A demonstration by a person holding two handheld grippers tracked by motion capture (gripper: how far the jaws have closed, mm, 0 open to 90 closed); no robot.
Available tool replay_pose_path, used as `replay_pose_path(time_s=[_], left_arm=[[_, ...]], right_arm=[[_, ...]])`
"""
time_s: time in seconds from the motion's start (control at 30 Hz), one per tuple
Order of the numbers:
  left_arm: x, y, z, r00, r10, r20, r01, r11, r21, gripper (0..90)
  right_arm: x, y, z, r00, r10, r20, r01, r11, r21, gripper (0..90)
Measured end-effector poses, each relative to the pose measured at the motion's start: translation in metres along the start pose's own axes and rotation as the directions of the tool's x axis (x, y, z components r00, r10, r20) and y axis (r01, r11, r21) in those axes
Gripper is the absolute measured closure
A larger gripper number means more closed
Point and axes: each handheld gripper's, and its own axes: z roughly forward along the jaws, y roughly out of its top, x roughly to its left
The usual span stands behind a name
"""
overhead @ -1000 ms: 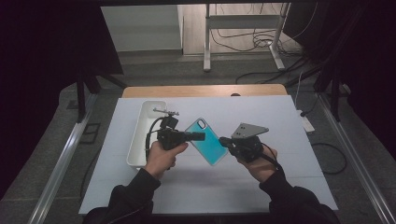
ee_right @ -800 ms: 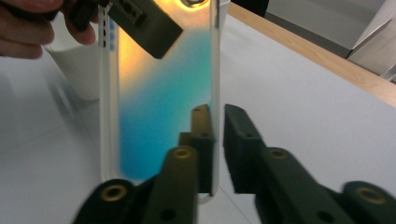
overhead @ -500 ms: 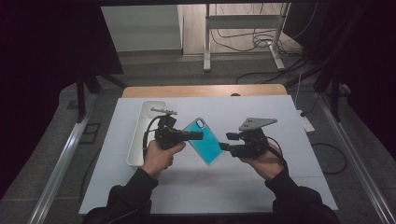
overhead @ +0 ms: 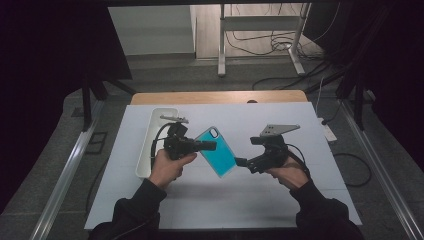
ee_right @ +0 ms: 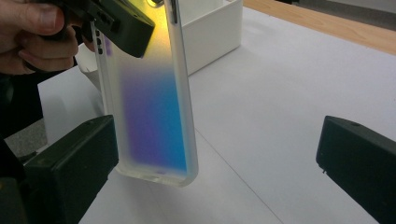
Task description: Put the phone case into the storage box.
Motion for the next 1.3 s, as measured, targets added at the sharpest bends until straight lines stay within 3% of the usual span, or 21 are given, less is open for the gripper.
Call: replay_pose_path(time_s=[0.3, 0.53, 0.7, 1.07, 1.2, 1.3], left_arm=[[-0.005, 0.001, 0.002, 0.9989, 0.044, 0.014, -0.045, 0.9989, 0.013, 85.3], [-0.009, 0.002, 0.005, 0.9974, 0.064, 0.034, -0.064, 0.9978, 0.017, 85.4], [-0.013, 0.003, 0.008, 0.9944, 0.092, 0.052, -0.093, 0.9953, 0.026, 85.3], [-0.019, 0.005, 0.012, 0.9897, 0.123, 0.074, -0.126, 0.9913, 0.037, 85.3], [-0.020, 0.005, 0.012, 0.9877, 0.134, 0.080, -0.138, 0.9895, 0.045, 85.3], [-0.021, 0.005, 0.014, 0.9865, 0.139, 0.087, -0.143, 0.9886, 0.046, 85.3]], right_arm=[[0.000, -0.002, 0.003, 0.9989, -0.022, -0.041, 0.023, 0.999, 0.027, 0.0], [0.003, 0.000, 0.006, 0.9968, -0.011, -0.079, 0.013, 1.000, 0.027, 0.0], [0.007, 0.001, 0.009, 0.9928, 0.001, -0.119, 0.005, 0.999, 0.053, 0.0], [0.015, 0.002, 0.017, 0.9895, 0.022, -0.143, -0.004, 0.992, 0.123, 0.5], [0.019, 0.003, 0.017, 0.9874, 0.016, -0.158, 0.006, 0.991, 0.137, 7.6], [0.020, 0.003, 0.018, 0.9837, 0.011, -0.180, 0.016, 0.988, 0.153, 19.9]])
